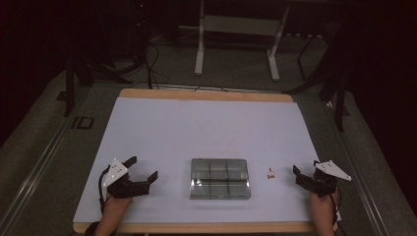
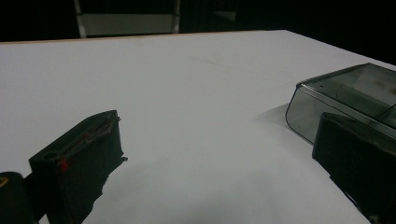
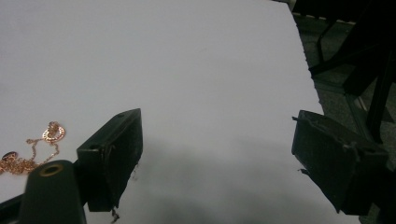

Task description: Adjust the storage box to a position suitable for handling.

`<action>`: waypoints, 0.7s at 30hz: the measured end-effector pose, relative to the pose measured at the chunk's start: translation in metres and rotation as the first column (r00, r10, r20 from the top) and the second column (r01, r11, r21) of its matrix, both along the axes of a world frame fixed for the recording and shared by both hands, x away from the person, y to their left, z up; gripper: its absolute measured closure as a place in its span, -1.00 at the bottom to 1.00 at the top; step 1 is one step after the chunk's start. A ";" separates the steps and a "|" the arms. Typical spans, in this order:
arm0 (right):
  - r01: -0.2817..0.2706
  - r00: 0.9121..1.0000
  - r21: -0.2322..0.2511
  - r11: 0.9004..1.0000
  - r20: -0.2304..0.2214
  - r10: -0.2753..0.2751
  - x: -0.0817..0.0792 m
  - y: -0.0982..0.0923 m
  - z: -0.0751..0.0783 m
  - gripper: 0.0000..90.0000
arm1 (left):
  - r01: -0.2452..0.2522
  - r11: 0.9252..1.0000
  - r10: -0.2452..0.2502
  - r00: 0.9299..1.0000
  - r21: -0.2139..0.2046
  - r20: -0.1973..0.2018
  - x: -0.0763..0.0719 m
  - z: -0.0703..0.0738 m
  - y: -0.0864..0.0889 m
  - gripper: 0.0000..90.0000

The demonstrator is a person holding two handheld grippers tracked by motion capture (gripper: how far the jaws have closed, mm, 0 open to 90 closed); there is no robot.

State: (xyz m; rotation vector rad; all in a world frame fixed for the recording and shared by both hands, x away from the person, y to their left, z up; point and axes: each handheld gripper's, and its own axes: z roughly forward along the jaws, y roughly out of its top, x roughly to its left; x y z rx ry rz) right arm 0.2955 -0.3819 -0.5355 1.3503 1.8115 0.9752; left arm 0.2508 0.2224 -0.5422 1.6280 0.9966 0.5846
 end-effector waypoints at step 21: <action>-0.044 0.996 0.105 0.994 -0.078 0.053 0.006 -0.006 0.002 -0.70 | 0.071 0.994 -0.078 0.994 -0.079 -0.083 0.008 0.000 0.007 -0.89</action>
